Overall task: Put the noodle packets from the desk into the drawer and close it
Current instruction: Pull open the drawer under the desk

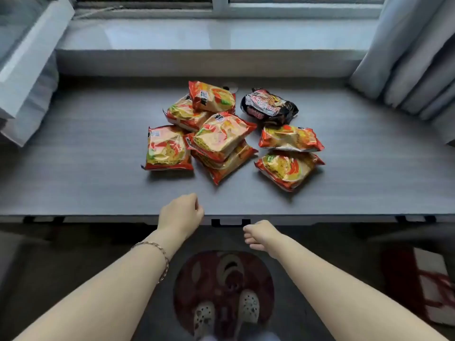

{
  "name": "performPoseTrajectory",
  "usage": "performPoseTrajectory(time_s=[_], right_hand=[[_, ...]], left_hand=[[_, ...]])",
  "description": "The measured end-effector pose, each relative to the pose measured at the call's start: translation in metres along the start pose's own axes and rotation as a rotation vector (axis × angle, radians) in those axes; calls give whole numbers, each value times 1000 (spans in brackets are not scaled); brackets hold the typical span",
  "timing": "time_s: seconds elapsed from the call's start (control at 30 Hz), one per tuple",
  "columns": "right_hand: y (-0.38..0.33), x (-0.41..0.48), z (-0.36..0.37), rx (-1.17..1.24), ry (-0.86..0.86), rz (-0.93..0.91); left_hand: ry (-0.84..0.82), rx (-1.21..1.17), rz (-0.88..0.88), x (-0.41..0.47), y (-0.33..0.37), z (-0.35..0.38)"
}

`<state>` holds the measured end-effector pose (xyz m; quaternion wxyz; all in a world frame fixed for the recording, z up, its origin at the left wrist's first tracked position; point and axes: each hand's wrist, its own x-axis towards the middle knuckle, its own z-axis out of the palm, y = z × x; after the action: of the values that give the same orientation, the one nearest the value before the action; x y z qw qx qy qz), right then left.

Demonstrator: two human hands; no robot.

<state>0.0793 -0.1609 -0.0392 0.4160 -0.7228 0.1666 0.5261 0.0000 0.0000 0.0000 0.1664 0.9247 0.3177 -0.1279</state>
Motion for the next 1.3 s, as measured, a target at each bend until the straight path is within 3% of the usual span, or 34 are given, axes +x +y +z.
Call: performPoseTrajectory(time_s=[0.1,0.2,0.33,0.6,0.73,0.83,1.0,1.07,1.17,1.3], right_hand=[[3,34,13,164,68,62],[4,68,26,511,101,129],[11,83,37,868,67,74],[60,69,57,833,259,79],[107,40,61,786,246,124],[133,12,58,573,234,177],[142,-65,41,-683,-62,102],[138,-86,40,-828,-19,-98],[146,-93,42,-932,227,-396],[190,-84,45,-1175,252,-312]], left_hand=[[-5,22,36,5,-16,5],[-16,23,89,4,-32,12],[33,-15,155,2,-47,17],[74,-54,311,-17,-62,30],[-141,6,251,-41,-69,52],[-331,48,169,-62,-73,66],[-421,118,146,-103,-77,88],[-401,124,121,-123,-79,100],[-360,102,66,-148,-83,112],[-338,51,9,-178,-84,119]])
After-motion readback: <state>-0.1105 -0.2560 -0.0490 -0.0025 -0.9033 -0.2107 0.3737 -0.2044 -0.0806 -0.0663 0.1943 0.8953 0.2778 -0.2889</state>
